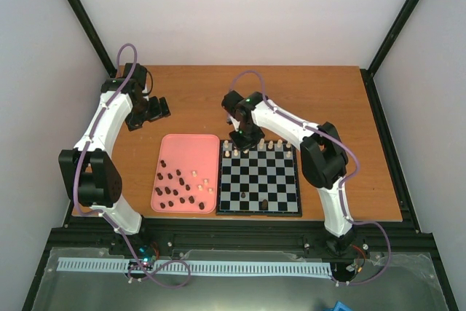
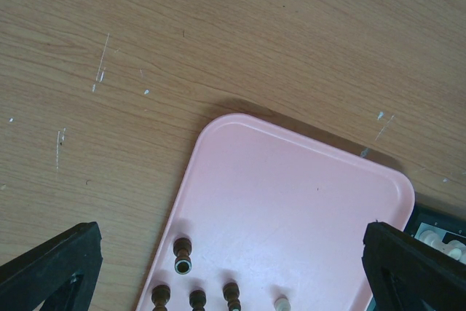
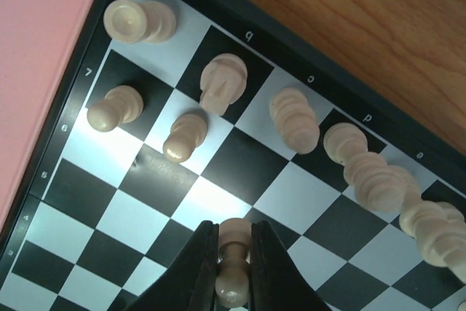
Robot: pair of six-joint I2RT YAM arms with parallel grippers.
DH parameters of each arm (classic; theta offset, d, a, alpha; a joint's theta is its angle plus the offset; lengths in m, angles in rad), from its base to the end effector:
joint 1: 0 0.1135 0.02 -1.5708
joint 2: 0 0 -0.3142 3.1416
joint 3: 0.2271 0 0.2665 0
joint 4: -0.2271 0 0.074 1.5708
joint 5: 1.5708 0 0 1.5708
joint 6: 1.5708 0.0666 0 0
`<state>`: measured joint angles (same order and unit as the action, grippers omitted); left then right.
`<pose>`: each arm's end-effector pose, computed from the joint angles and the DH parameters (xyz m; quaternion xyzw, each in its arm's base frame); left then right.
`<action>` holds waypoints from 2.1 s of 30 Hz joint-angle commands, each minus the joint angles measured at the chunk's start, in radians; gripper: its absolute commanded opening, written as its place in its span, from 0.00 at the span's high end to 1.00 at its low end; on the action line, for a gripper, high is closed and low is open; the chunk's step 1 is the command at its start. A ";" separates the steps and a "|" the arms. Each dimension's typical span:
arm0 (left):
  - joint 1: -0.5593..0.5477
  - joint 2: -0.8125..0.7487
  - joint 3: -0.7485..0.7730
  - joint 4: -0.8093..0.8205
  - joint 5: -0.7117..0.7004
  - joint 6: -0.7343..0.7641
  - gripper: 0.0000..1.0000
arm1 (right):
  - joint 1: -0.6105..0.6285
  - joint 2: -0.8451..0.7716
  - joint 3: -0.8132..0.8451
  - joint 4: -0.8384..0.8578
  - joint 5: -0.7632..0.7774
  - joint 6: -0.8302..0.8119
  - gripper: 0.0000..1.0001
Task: Set up the chess pieces on the board
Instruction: Place the chess piece on the chessboard.
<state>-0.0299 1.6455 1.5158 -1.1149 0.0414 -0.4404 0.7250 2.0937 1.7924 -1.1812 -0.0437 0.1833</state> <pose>0.3535 -0.0133 0.3196 -0.1978 0.9665 -0.0577 0.1531 0.3387 0.3039 0.2260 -0.2681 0.9621 0.0390 0.0301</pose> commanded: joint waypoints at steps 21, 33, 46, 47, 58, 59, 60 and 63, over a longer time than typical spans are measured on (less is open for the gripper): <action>0.005 0.016 0.040 0.000 -0.007 0.017 0.00 | -0.023 0.089 -0.005 0.048 0.001 -0.036 0.93; 0.006 0.017 0.041 -0.002 -0.012 0.018 0.00 | -0.024 0.097 -0.015 0.062 0.006 -0.037 0.90; 0.006 0.018 0.040 0.000 -0.009 0.017 0.00 | -0.024 0.083 -0.027 0.076 -0.002 -0.032 0.79; 0.006 0.018 0.040 -0.001 -0.009 0.017 0.00 | -0.024 0.083 -0.028 0.078 -0.003 -0.031 0.79; 0.006 0.015 0.039 -0.002 -0.013 0.017 0.00 | -0.024 0.080 -0.022 0.084 -0.023 -0.012 0.85; 0.005 0.015 0.038 -0.002 -0.012 0.017 0.00 | -0.024 0.078 -0.023 0.084 -0.024 -0.010 0.85; 0.006 0.016 0.038 -0.002 -0.012 0.017 0.00 | -0.024 0.077 -0.025 0.085 -0.023 -0.010 0.85; 0.006 0.014 0.037 -0.001 -0.011 0.017 0.00 | -0.024 0.073 -0.026 0.087 -0.023 -0.009 0.84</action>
<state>-0.0299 1.6524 1.5158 -1.1149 0.0338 -0.4404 0.7074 2.1796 1.7695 -1.1038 -0.0624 0.1635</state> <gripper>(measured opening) 0.999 0.155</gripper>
